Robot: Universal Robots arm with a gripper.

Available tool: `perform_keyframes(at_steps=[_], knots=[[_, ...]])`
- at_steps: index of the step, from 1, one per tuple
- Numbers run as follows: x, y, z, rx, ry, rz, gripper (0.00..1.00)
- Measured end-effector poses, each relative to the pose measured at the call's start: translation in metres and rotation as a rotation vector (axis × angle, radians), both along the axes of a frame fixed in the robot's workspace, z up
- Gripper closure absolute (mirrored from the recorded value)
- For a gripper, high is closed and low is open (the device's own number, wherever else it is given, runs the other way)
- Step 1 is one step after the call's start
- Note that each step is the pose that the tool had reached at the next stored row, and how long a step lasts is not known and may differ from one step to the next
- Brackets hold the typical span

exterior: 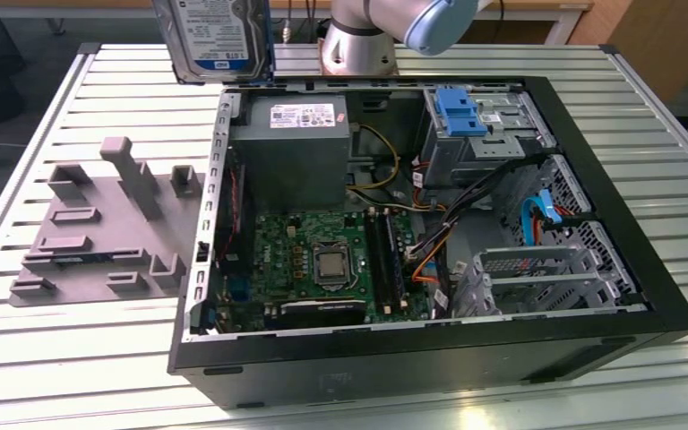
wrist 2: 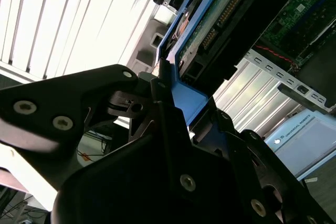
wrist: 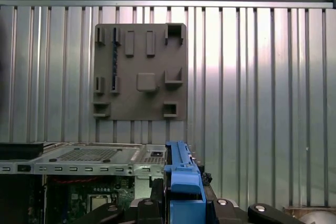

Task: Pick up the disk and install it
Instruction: 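Pick up the disk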

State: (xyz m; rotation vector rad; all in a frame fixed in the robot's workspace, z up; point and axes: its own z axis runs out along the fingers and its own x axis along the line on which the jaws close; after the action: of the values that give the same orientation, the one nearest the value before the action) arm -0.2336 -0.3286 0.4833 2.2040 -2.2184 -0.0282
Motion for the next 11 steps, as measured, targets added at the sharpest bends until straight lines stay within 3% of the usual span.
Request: perform_keyframes(at_steps=[11], knots=[[0.0011,-0.0015,0.0000,-0.0001,0.0001,0.000,0.64]])
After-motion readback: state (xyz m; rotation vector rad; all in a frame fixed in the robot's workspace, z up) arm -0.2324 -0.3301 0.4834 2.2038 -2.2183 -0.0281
